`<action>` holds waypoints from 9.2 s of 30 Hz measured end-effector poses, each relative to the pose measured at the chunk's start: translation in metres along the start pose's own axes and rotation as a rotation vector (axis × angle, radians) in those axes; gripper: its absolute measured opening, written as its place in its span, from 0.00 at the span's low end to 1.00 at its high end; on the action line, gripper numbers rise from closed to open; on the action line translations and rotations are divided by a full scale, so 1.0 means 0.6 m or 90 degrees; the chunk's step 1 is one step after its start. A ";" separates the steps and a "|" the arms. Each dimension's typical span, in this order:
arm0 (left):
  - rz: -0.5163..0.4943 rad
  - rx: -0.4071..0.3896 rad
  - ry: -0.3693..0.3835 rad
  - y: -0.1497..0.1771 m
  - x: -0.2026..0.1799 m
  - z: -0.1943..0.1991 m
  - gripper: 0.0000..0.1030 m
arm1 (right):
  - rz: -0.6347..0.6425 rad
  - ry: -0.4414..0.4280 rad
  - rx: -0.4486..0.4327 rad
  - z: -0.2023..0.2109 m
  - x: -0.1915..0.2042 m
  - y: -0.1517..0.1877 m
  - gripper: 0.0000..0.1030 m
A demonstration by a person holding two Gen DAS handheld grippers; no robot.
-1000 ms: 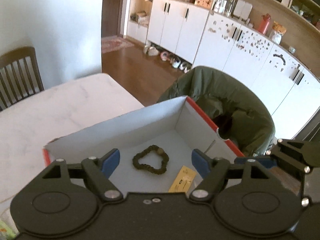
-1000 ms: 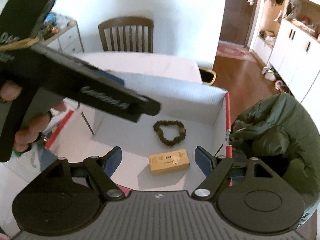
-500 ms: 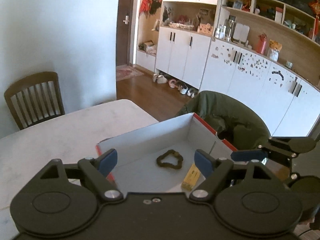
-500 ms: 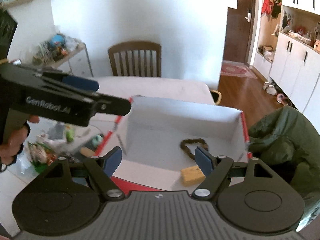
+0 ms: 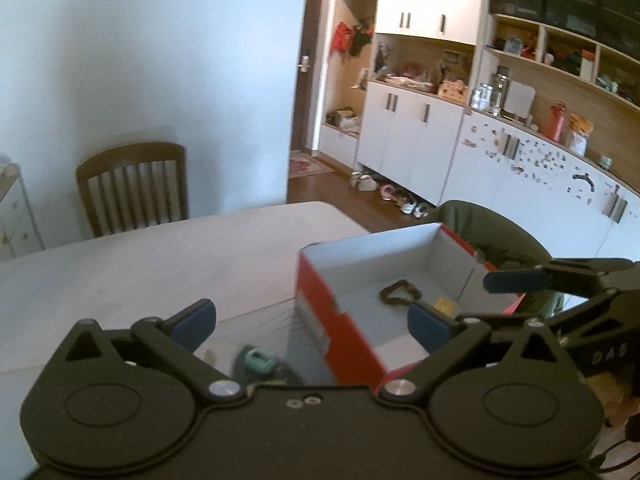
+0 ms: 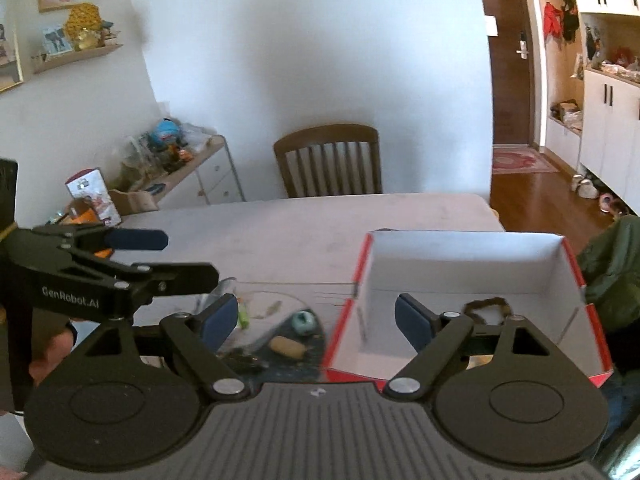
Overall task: Organize objects
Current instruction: 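Withdraw both grippers from the shoebox back to the table pile, then grasp the clear bubble wrap with the left gripper while the right gripper grasps the dark plastic bag, then carry the bubble wrap and dark bag with both grippers into the shoebox, then open the left gripper to drop the bubble wrap while the right gripper releases the dark bag, then withdraw both grippers from the shoebox back to the table pile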
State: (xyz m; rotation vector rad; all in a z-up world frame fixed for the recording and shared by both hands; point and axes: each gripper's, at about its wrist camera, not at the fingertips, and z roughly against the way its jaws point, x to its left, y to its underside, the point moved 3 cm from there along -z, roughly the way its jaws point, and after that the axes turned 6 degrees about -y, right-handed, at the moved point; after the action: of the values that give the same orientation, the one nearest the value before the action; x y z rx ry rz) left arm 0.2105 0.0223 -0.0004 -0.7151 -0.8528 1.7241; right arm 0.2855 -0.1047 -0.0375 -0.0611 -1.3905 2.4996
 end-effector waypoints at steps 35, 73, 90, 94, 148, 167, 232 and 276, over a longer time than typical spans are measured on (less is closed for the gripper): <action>0.089 0.073 -0.131 0.271 0.257 0.067 0.99 | 0.013 0.049 0.123 -0.172 0.146 0.086 0.95; 0.019 0.126 -0.109 0.334 0.275 -0.026 0.62 | 0.105 0.083 0.239 -0.378 0.158 0.134 0.69; 0.032 0.129 -0.085 0.335 0.261 -0.013 0.37 | 0.101 0.077 0.233 -0.361 0.164 0.128 0.27; 0.040 0.127 -0.084 0.334 0.257 -0.002 0.36 | 0.093 0.075 0.226 -0.349 0.161 0.127 0.24; -0.013 0.077 0.046 0.035 -0.053 -0.070 0.35 | -0.052 0.111 0.041 -0.026 -0.117 -0.014 0.06; -0.069 0.172 0.048 -0.026 -0.197 -0.291 0.35 | -0.082 0.103 0.086 -0.027 -0.281 0.000 0.06; 0.024 0.151 0.014 -0.032 -0.169 -0.203 0.62 | -0.054 0.046 0.089 0.000 -0.211 0.002 0.06; 0.110 0.092 -0.144 0.169 0.209 0.047 0.99 | 0.012 0.000 0.110 -0.119 0.119 0.027 0.33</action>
State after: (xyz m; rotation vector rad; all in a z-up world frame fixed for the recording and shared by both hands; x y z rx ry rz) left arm 0.0979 0.1154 -0.0748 -0.5163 -0.8274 2.0280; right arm 0.2257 -0.0350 -0.0826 -0.0398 -1.1730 2.6238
